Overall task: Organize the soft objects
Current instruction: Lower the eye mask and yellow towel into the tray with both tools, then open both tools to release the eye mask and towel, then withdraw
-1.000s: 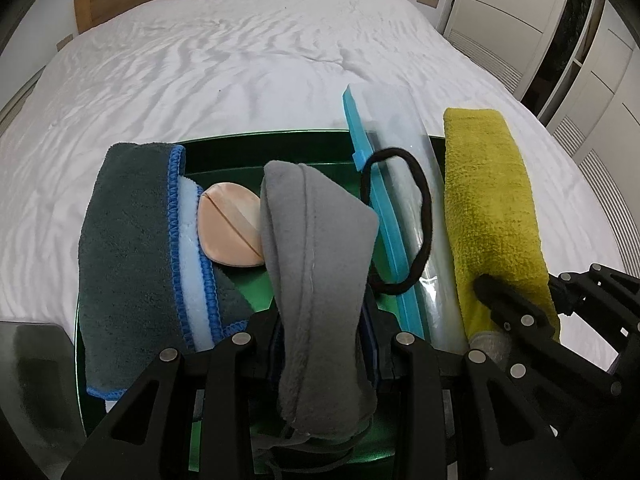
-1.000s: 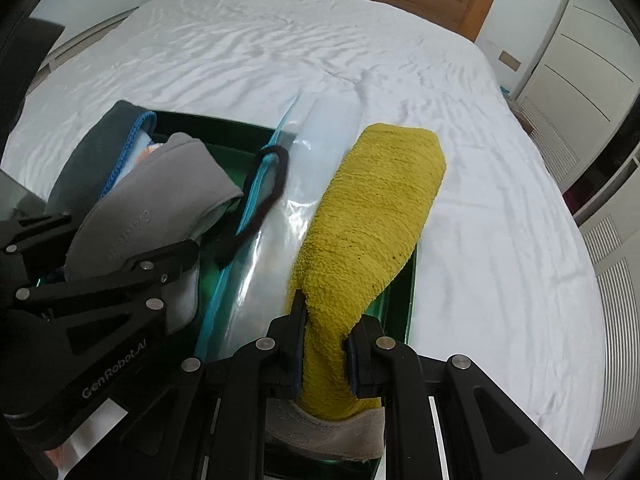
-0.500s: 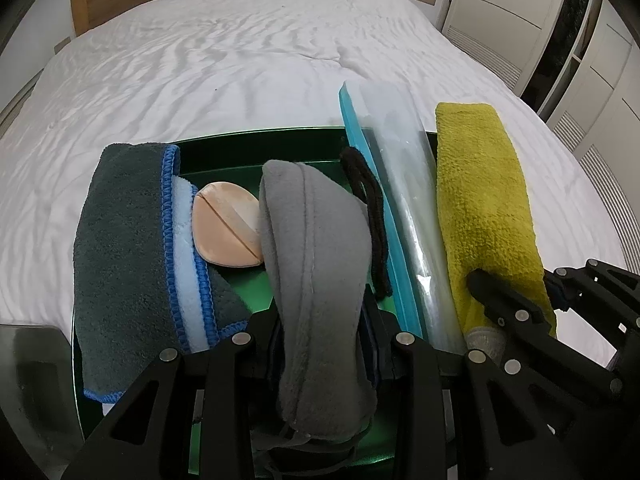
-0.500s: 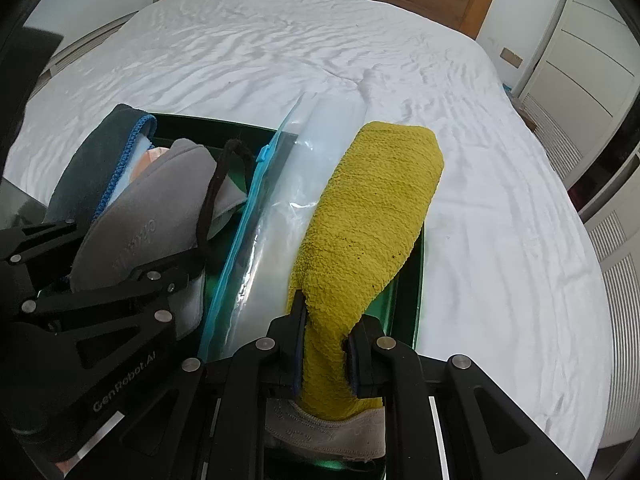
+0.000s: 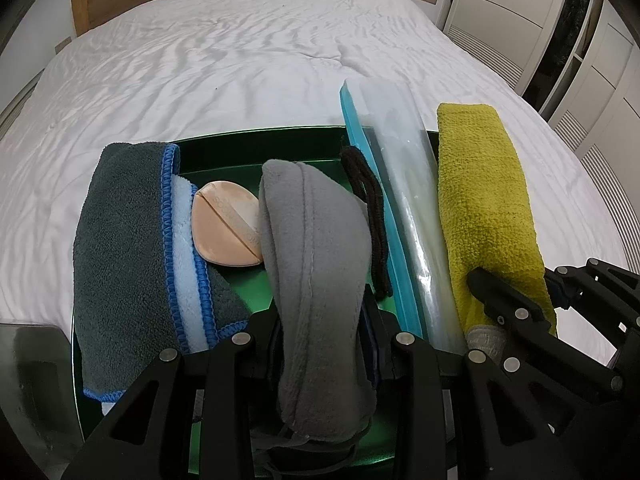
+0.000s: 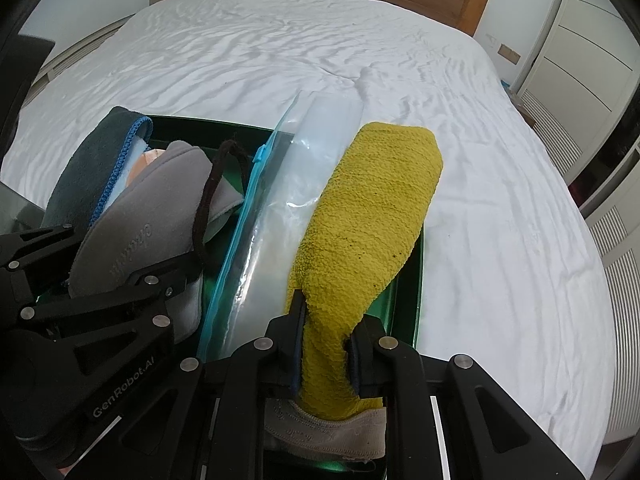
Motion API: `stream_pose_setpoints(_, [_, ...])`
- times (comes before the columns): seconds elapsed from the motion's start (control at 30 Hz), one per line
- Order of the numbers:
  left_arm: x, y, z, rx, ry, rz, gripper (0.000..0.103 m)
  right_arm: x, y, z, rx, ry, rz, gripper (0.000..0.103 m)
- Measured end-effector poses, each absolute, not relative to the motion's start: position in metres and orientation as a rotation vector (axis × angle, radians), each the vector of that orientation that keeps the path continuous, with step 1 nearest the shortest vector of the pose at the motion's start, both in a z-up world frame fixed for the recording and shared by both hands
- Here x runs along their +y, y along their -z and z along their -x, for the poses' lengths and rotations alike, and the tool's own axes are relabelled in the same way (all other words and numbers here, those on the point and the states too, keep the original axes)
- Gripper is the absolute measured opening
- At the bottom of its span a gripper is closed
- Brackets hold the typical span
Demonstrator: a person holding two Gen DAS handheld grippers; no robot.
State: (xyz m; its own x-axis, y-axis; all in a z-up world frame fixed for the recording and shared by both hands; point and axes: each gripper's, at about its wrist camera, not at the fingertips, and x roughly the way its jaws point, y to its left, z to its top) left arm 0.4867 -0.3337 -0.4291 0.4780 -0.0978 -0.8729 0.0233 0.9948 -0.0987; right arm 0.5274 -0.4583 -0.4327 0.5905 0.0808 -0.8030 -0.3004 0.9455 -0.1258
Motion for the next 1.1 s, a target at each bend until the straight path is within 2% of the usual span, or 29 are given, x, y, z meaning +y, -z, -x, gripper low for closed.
stream_pose_setpoints(0.33, [-0.332,0.429,-0.486,1.071,0.077,0.078,0.028,-0.458,0.432,-0.528,0.918,-0.224,0.261,0.02])
stream_pose_setpoints(0.47, [-0.331,0.427,-0.485,1.071,0.083,0.076,0.032,-0.459,0.43,-0.528,0.914,-0.223,0.26,0.022])
stream_pose_setpoints(0.93, [-0.32,0.411,-0.481,1.02,0.062,0.104,0.04,-0.468,0.415,-0.523,0.866,-0.207,0.218,0.045])
stream_pose_setpoints(1.1, [-0.319,0.402,-0.476,0.994,0.061,0.105,0.042,-0.469,0.41,-0.519,0.858,-0.214,0.223,0.047])
